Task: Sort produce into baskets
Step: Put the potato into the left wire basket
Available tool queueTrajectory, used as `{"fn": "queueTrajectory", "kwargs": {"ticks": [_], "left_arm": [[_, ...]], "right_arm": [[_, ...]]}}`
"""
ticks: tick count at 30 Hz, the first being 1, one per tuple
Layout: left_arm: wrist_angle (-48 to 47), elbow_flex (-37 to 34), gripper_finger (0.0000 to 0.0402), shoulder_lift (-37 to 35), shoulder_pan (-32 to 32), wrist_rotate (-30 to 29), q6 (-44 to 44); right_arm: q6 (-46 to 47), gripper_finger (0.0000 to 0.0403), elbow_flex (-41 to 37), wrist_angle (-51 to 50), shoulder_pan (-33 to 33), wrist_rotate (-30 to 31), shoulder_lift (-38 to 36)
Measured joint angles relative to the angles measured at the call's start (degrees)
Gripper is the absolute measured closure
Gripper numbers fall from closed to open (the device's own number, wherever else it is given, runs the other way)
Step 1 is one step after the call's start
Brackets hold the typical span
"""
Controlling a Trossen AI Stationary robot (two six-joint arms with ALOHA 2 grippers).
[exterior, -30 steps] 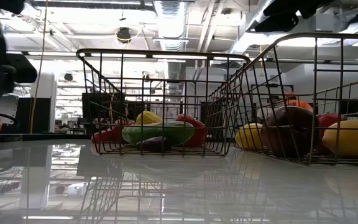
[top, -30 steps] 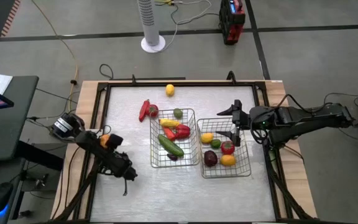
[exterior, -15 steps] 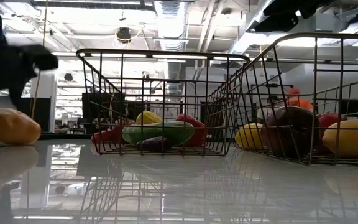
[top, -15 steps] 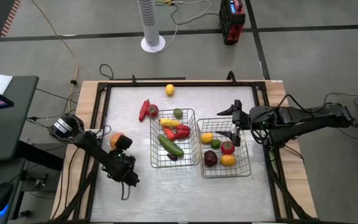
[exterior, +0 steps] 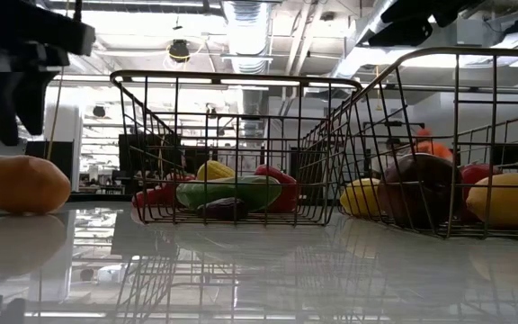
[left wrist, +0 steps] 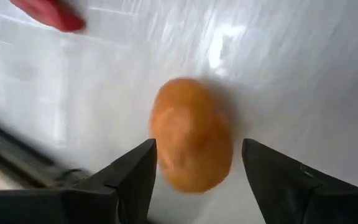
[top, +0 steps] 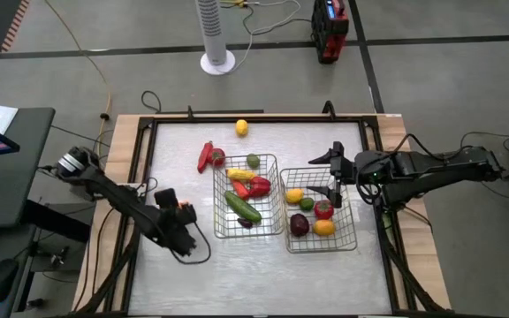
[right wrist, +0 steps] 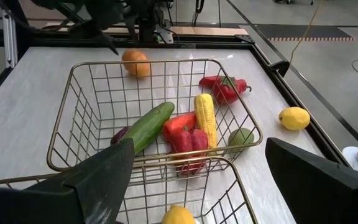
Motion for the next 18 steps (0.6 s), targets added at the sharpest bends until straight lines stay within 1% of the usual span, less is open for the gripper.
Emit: {"fn": "queueTrajectory", "kwargs": {"ticks": [2, 6, 10, 15, 18], "left_arm": [[2.62, -1.24, 0.0177, -1.59, 1.06, 0.93, -2.65], [3.22, -2.4, 0.0177, -1.91, 2.43, 1.3, -7.87], [8.1, -3.93, 0.0166, -1.8, 3.39, 2.12, -9.71], [15.94, -5.28, 0.0119, -1.77, 3.87, 5.12, -10.14], [14.42, -5.28, 0.0085, -1.78, 3.86, 5.33, -9.72]], "right_arm": [[0.0, 0.0014, 0.0, 0.02, 0.0, 0.0, 0.0], [0.0, 0.0014, 0.0, 0.01, 0.0, 0.0, 0.0], [0.02, 0.0014, 0.0, 0.02, 0.0, 0.0, -0.02], [0.0, 0.0014, 0.0, 0.0, 0.0, 0.0, -0.02], [0.01, 0.0014, 0.0, 0.0, 0.0, 0.0, -0.02]]}}
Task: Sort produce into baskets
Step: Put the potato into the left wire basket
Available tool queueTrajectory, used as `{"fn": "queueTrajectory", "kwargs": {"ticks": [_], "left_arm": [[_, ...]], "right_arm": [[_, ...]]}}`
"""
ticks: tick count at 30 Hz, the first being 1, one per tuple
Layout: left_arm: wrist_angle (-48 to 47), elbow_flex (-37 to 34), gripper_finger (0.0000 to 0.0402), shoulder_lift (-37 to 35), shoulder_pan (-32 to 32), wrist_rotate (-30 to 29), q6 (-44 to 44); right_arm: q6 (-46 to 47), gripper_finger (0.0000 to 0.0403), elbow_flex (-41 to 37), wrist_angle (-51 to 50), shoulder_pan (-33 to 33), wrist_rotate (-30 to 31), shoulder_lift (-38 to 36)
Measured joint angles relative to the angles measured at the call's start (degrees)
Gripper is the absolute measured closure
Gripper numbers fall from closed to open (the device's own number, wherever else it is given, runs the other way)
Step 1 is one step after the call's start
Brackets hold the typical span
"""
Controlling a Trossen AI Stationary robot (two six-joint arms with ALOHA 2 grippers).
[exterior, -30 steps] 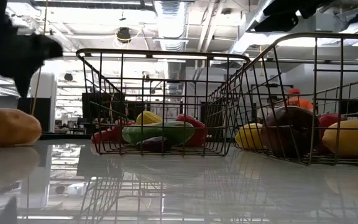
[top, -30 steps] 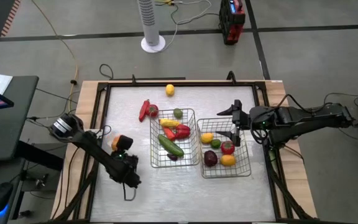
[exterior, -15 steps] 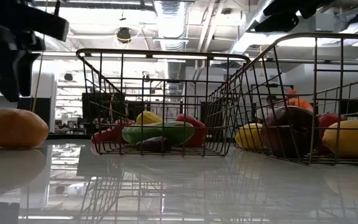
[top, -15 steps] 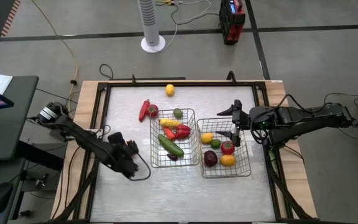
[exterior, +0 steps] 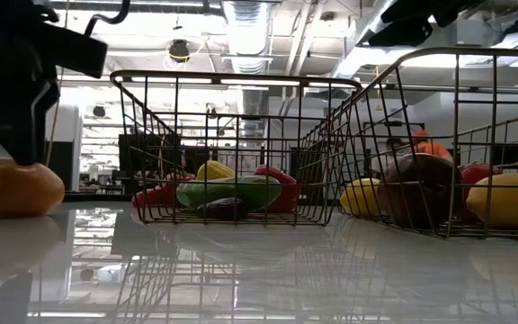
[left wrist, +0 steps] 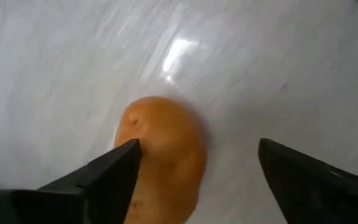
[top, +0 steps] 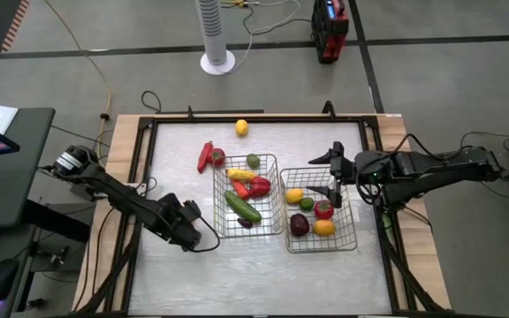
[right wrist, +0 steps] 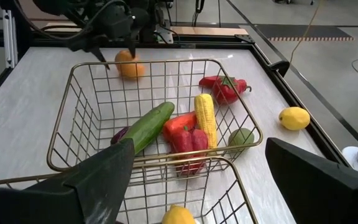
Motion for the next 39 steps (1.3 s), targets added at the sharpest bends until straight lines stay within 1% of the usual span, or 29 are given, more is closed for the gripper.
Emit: {"fn": "queueTrajectory", "kwargs": {"ticks": [4, 8, 13, 15, 17, 20, 25, 27, 30, 33, 35, 37, 39], "left_arm": [[-4.72, -0.06, 0.0057, 0.02, 0.16, -0.45, 0.7], [-6.0, -2.68, 0.0052, 0.02, 0.15, 0.62, 2.21], [-0.79, -8.46, 0.0051, 0.04, 0.16, 4.94, 1.8], [1.3, -9.67, 0.0051, 0.04, 0.24, 6.01, 1.04], [1.31, -10.04, 0.0052, 0.04, 0.24, 6.06, 0.3], [1.33, -10.05, 0.0065, 0.04, 0.26, 6.04, 0.41], [1.12, -9.59, 0.0116, 0.04, 0.26, 6.05, 1.42], [0.05, -7.95, 0.0134, 0.04, 0.43, 5.97, 2.45], [-4.76, -3.51, 0.0135, 0.04, 1.85, 5.66, 5.65], [-14.02, 2.76, 0.0135, 0.04, 3.78, 0.97, 7.33], [-19.14, 7.2, 0.0132, 0.04, 5.23, -5.06, 7.26], [-20.65, 11.67, 0.0122, 0.02, 6.7, -13.2, 6.93], [-18.4, 15.29, 0.0116, 0.0, 8.02, -20.38, 8.28]], "right_arm": [[0.18, 0.0014, 0.0, 0.0, 0.0, 0.0, 0.0], [0.41, 0.0014, 0.0, 0.0, 0.0, -0.02, 0.02], [0.31, 0.0014, 0.0, -0.01, 0.0, -0.02, 0.02], [0.14, 0.0014, 0.0, -0.02, 0.0, -0.02, 0.02], [0.12, 0.0014, 0.0, 0.0, 0.0, -0.02, 0.01], [0.13, 0.0014, 0.0, 0.03, 0.0, -0.02, 0.01], [0.35, 0.0014, 0.0, 0.15, -0.02, -0.02, 0.02], [0.35, 0.0014, 0.0, 0.15, -0.02, -0.02, 0.0], [0.32, 0.0014, 0.0, 0.2, -0.02, -0.02, 0.0], [0.38, 0.0014, 0.0, 0.27, -0.02, -0.02, 0.01], [0.38, 0.0014, 0.0, 0.27, -0.02, -0.02, 0.0], [0.39, 0.0014, 0.0, 0.28, -0.02, -0.02, 0.02], [0.4, 0.0014, 0.0, 0.28, -0.02, -0.01, 0.02]]}}
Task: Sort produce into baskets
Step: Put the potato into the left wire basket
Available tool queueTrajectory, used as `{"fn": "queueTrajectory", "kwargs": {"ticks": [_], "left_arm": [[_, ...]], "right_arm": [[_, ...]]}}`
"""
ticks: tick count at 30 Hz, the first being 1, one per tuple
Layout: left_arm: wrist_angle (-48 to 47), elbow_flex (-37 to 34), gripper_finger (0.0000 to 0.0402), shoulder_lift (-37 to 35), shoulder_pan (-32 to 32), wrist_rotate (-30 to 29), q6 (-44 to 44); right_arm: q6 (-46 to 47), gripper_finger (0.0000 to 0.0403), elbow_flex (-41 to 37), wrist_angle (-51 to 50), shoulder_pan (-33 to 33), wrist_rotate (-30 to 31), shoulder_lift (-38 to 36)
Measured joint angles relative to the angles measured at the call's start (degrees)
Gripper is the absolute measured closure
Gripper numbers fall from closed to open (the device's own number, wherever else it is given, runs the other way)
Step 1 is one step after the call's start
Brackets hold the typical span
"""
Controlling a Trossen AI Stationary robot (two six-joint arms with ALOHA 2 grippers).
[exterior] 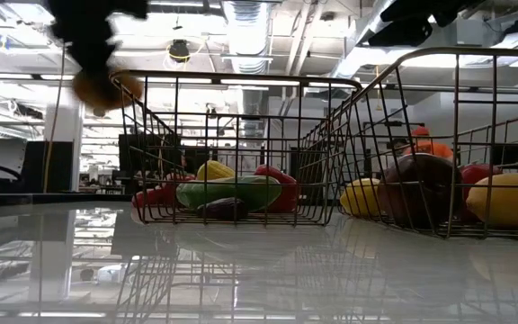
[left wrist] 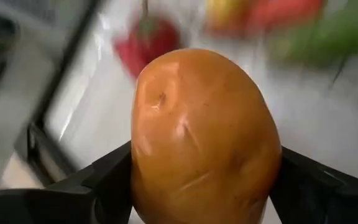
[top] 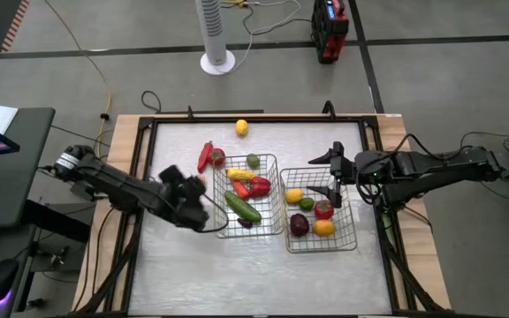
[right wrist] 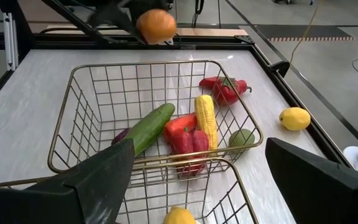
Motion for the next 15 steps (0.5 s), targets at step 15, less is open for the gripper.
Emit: {"fn": "queueTrajectory", "kwargs": {"ticks": [15], "left_arm": [[33.28, 3.27, 0.0073, 0.02, 11.95, 8.21, 22.85]], "right_arm": [[-0.43, 0.0014, 0.0, -0.96, 0.0, -0.01, 0.0]]}}
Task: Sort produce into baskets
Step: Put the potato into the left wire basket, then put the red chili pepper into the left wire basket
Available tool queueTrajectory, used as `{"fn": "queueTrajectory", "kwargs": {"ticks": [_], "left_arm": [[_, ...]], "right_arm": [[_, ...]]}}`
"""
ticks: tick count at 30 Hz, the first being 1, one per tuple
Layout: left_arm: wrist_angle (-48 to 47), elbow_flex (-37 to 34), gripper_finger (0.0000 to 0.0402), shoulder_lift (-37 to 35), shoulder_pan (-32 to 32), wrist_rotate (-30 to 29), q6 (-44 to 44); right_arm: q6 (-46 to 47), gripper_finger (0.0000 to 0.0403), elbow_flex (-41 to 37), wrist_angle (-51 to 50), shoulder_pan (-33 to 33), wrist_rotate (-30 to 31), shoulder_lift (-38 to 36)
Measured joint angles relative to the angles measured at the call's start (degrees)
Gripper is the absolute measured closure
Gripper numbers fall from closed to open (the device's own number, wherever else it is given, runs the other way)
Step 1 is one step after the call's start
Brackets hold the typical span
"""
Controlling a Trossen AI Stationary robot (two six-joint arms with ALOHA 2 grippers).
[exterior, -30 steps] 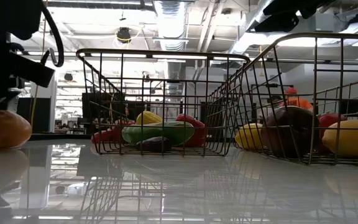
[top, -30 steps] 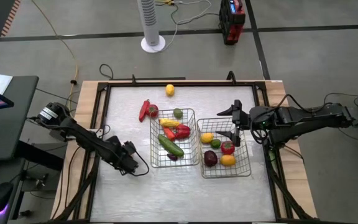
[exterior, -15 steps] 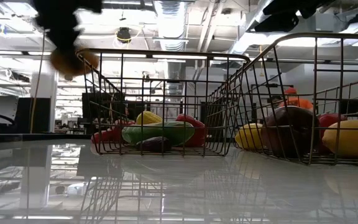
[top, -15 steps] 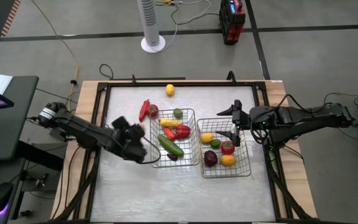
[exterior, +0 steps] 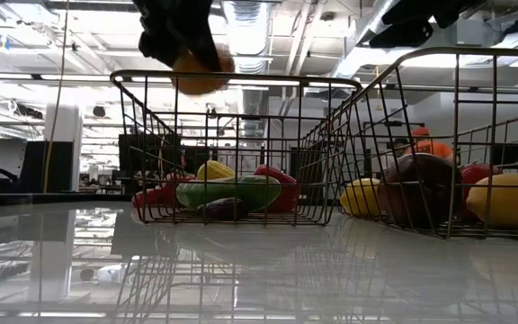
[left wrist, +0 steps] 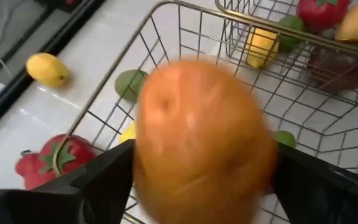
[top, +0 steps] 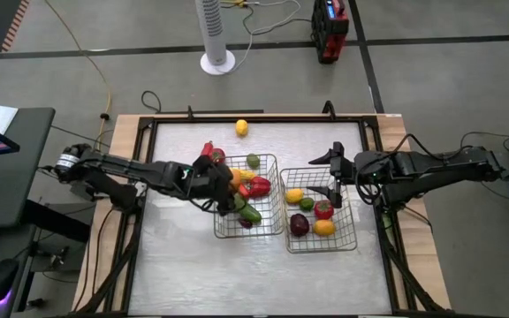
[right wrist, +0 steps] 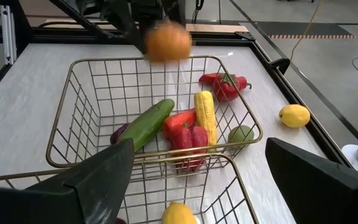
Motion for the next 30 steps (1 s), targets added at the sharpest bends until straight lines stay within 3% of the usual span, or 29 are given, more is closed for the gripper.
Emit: {"fn": "queueTrajectory", "kwargs": {"ticks": [4, 7, 12, 16, 23, 30], "left_arm": [[-0.02, 0.0, 0.0042, 0.0, 0.86, 1.4, 0.74], [-0.57, 0.0, 0.0034, -0.1, 0.97, -1.52, 1.85], [-11.96, -0.22, 0.0043, -1.37, 1.0, -7.01, 1.25], [-15.44, -4.46, 0.0058, -6.44, 1.32, -7.71, -2.28], [-7.13, -19.09, 0.0079, -17.74, 3.9, -6.35, -7.87], [6.23, -33.53, 0.01, -19.1, 11.71, -5.43, -8.25]], "right_arm": [[0.01, 0.0014, 0.0, 0.0, 0.0, 0.0, 0.0], [0.02, 0.0014, 0.0, 0.01, 0.0, 0.0, 0.0], [0.44, 0.0014, 0.0, -0.08, 0.13, 0.01, 0.0], [0.44, 0.0014, 0.0, -0.66, 1.07, 0.03, 0.0], [0.13, 0.0014, 0.0, 0.46, 1.31, 0.07, 0.0], [0.02, 0.0014, 0.0, 1.57, 0.98, 0.1, 0.0]]}}
